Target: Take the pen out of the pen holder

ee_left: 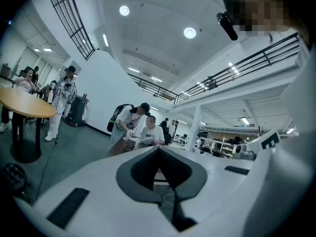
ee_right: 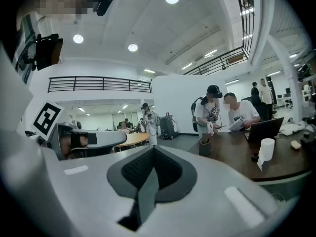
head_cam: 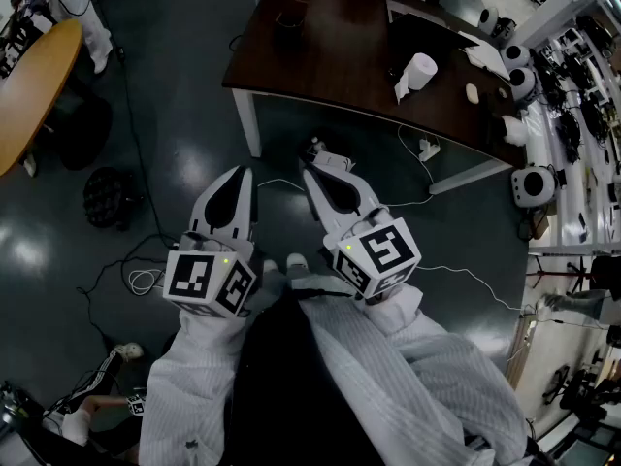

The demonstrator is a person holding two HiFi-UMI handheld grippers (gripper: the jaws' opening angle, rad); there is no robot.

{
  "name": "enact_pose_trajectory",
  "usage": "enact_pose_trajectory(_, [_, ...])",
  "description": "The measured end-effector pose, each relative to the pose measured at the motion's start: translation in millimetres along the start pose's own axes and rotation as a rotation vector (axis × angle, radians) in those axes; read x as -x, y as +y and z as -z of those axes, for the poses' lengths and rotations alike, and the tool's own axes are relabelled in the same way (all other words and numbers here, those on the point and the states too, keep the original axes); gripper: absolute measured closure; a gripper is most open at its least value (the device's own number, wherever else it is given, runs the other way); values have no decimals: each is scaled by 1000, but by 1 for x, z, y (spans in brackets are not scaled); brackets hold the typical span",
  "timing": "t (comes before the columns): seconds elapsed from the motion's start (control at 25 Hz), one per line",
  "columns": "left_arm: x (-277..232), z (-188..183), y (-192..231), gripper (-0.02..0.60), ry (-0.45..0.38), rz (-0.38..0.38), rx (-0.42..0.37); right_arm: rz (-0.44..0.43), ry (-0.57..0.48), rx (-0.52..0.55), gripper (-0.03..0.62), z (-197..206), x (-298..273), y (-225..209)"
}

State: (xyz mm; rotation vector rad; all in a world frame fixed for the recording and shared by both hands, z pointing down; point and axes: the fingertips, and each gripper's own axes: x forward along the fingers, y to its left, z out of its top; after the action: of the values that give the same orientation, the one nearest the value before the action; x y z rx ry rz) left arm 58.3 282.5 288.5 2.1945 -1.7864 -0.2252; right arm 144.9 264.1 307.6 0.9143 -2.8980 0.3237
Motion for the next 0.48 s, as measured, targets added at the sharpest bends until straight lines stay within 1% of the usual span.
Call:
enact_pose_trajectory(0.2, [-2, 1, -5, 577, 21, -5, 3, -6, 3, -1, 592, 0, 1, -2])
enact_pose_trajectory(0.48, [-8, 4, -8, 577, 8, -14, 8, -25, 2, 0, 592, 0, 3, -5])
